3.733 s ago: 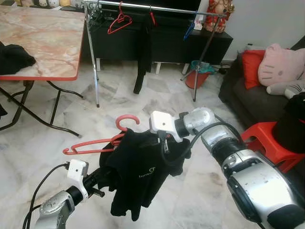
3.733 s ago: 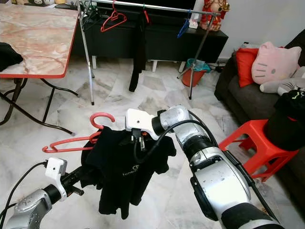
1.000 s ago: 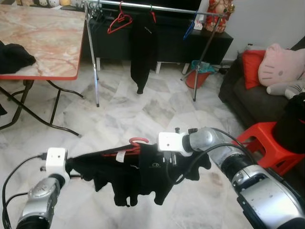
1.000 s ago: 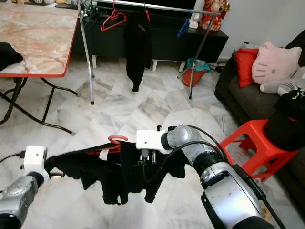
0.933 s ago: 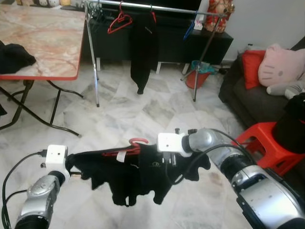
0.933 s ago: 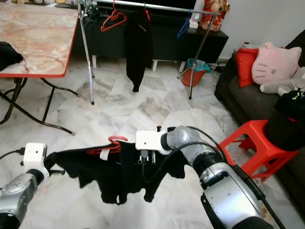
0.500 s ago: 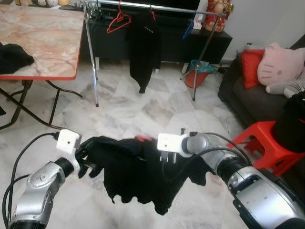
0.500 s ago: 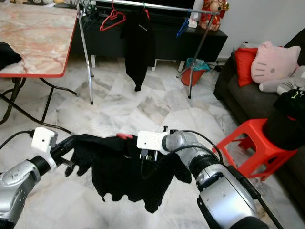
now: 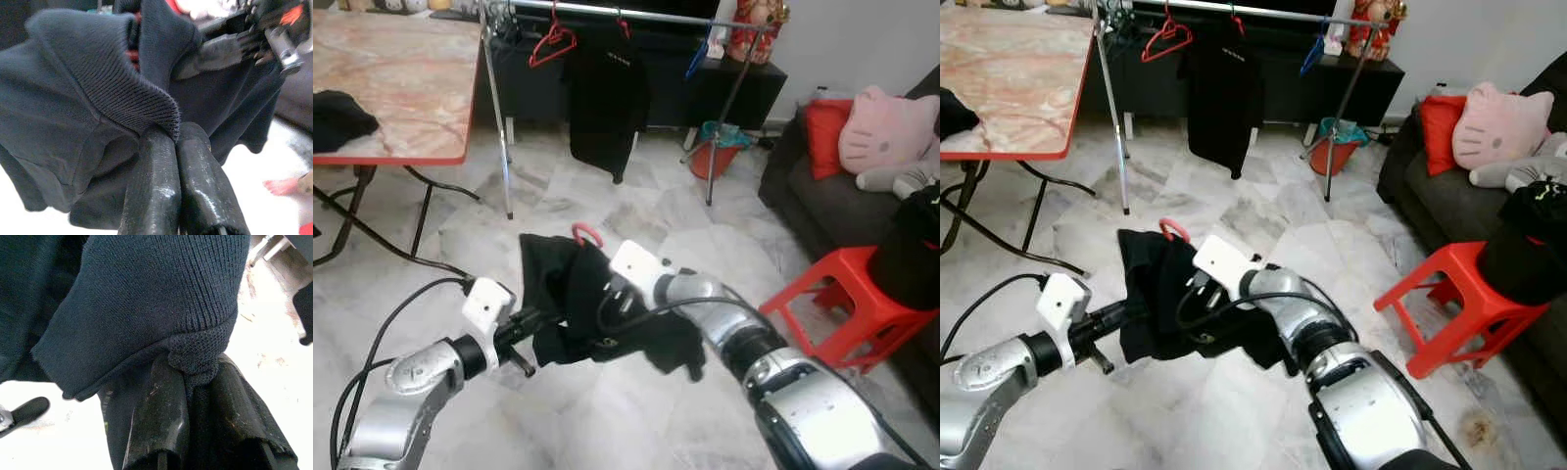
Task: Hang hanger
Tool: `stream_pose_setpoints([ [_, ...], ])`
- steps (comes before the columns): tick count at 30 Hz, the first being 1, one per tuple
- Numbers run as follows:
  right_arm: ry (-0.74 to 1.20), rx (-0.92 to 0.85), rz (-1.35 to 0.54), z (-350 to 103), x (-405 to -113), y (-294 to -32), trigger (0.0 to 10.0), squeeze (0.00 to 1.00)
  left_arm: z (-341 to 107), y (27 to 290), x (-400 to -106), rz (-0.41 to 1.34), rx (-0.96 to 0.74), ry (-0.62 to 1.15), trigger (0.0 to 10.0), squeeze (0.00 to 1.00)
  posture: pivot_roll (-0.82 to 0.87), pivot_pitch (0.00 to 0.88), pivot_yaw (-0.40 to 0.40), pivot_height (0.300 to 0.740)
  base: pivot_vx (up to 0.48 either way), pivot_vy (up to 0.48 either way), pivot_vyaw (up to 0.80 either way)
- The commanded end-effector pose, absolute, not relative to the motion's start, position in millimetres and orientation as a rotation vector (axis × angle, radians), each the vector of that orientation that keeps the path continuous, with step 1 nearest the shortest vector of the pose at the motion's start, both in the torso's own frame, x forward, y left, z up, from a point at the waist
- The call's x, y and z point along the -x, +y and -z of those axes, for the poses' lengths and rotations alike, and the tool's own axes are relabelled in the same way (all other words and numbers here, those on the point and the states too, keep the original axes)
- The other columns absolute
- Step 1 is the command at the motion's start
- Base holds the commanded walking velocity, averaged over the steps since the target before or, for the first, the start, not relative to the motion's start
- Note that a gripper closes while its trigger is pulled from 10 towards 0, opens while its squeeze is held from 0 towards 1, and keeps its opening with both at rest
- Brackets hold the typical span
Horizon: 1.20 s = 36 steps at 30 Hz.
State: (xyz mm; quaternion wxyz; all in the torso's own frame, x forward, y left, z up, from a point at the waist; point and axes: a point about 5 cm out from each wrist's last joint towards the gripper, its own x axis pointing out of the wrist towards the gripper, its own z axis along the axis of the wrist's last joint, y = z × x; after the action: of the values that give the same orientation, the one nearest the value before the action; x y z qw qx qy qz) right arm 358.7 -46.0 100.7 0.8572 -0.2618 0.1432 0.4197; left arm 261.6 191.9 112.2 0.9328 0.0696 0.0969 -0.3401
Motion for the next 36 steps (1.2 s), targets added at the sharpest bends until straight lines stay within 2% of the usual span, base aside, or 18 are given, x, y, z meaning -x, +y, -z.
stream_pose_setpoints([
  [1, 0.267, 0.531, -0.858, -108, -363, -48, 0.0, 0.0, -116, 185, -266, 0.706, -0.16, 0.175, 10.0, 0.0, 0.15, 0.035, -0.192, 0.74, 0.0, 0.0, 0.0],
  [5, 0.234, 0.496, -0.822, -108, -362, -45, 0.0, 0.0, -114, 179, -263, 0.75, -0.162, 0.209, 10.0, 0.0, 0.16, 0.024, -0.189, 0.74, 0.0, 0.0, 0.0],
  [10, 0.221, 0.463, -0.81, -110, -362, -43, 0.0, 0.0, -109, 178, -267, 0.709, -0.205, 0.23, 10.0, 0.0, 0.16, 0.016, -0.185, 0.74, 0.0, 0.0, 0.0],
  [15, 0.208, 0.433, -0.796, -108, -360, -39, 0.0, 0.0, -114, 162, -282, 0.604, -0.193, 0.169, 10.0, 0.0, 0.17, 0.0, -0.175, 0.74, 0.0, 0.0, 0.0],
  [22, 0.207, 0.407, -0.772, -105, -358, -37, 0.0, 0.0, -112, 147, -281, 0.642, -0.178, 0.151, 10.0, 0.0, 0.17, 0.0, -0.153, 0.74, 0.0, 0.0, 0.0],
  [23, 0.206, 0.397, -0.769, -104, -358, -37, 0.0, 0.0, -112, 147, -283, 0.628, -0.184, 0.148, 10.0, 0.32, 0.16, 0.0, -0.144, 0.74, 0.0, 0.0, 0.0],
  [24, 0.206, 0.39, -0.766, -104, -357, -36, 0.0, 0.0, -111, 147, -283, 0.618, -0.187, 0.146, 10.0, 0.32, 0.16, 0.0, -0.144, 0.74, 0.0, 0.0, 0.0],
  [25, 0.203, 0.384, -0.769, -103, -357, -36, 0.0, 0.0, -110, 147, -285, 0.604, -0.19, 0.147, 10.0, 1.0, 0.15, 0.0, -0.141, 0.74, 0.0, 0.0, 0.0],
  [36, 0.188, 0.356, -0.748, -103, -355, -37, 0.0, 0.0, -112, 145, -286, 0.585, -0.194, 0.109, 10.0, 1.0, 0.15, 0.0, -0.125, 0.74, 0.0, 0.0, 0.0],
])
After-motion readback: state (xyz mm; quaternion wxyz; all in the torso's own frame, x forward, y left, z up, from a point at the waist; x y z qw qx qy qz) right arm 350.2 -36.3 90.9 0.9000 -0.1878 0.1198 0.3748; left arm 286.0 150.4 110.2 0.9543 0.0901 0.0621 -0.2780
